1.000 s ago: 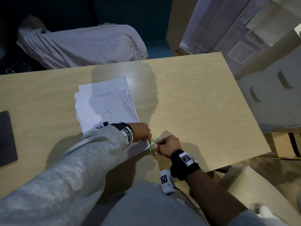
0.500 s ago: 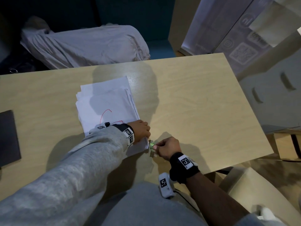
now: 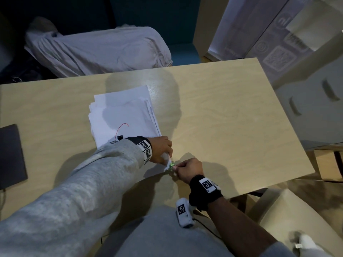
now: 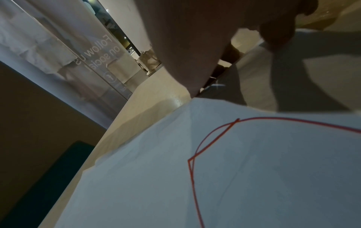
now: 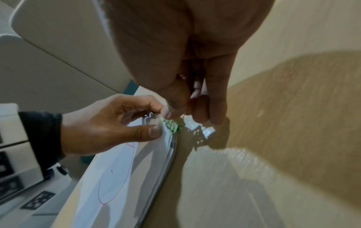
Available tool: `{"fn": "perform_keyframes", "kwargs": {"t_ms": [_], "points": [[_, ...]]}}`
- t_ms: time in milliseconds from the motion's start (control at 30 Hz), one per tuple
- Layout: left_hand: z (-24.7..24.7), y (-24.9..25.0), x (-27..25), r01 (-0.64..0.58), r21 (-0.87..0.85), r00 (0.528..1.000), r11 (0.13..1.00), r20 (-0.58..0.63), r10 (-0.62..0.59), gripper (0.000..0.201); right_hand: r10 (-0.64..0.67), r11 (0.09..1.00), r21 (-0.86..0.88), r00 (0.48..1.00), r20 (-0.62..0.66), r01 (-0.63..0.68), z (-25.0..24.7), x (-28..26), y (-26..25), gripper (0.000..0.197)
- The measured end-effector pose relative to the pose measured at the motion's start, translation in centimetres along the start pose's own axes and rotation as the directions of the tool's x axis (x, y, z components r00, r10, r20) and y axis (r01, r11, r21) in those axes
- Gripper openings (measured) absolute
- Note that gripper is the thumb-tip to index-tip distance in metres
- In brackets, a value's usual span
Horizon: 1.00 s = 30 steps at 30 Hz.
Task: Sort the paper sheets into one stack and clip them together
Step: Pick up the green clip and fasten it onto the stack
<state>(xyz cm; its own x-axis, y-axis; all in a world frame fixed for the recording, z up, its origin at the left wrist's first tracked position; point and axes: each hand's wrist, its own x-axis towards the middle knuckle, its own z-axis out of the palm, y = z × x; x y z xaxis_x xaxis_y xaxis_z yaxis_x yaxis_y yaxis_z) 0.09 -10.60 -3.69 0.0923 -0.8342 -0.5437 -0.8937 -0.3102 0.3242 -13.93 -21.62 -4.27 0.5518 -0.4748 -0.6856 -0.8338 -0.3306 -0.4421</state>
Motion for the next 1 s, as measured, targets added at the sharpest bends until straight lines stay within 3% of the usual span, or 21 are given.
{"fn": "perform_keyframes", "kwargs": {"t_ms": [100, 233, 533, 1000], "points": [[-0.1, 0.1, 0.5, -0.002, 0.043, 1.0, 0.999, 0.021, 0.001, 0.027, 0.006, 1.0, 0.003, 1.0, -0.005, -0.006, 0.4, -0.2, -0.3, 0.019], [0.2, 0.2, 0.8, 0.002, 0.116, 1.0, 0.993, 0.025, -0.005, 0.024, 0.02, 1.0, 0.002, 0.999, -0.028, -0.02, 0.9, -0.4, -0.6, 0.018], [0.4, -0.4, 1.2, 0.035, -0.05, 0.997, 0.998, 0.069, -0.032, 0.02, 0.004, 0.999, 0.038, 0.998, -0.069, -0.001, 1.3, -0.7, -0.7, 0.022], [1.0, -0.7, 0.2, -0.005, -0.094, 0.998, 0.996, -0.059, 0.0, 0.017, 0.008, 1.0, -0.019, 0.993, -0.116, -0.01, 1.4, -0.8, -1.2, 0.026]]}}
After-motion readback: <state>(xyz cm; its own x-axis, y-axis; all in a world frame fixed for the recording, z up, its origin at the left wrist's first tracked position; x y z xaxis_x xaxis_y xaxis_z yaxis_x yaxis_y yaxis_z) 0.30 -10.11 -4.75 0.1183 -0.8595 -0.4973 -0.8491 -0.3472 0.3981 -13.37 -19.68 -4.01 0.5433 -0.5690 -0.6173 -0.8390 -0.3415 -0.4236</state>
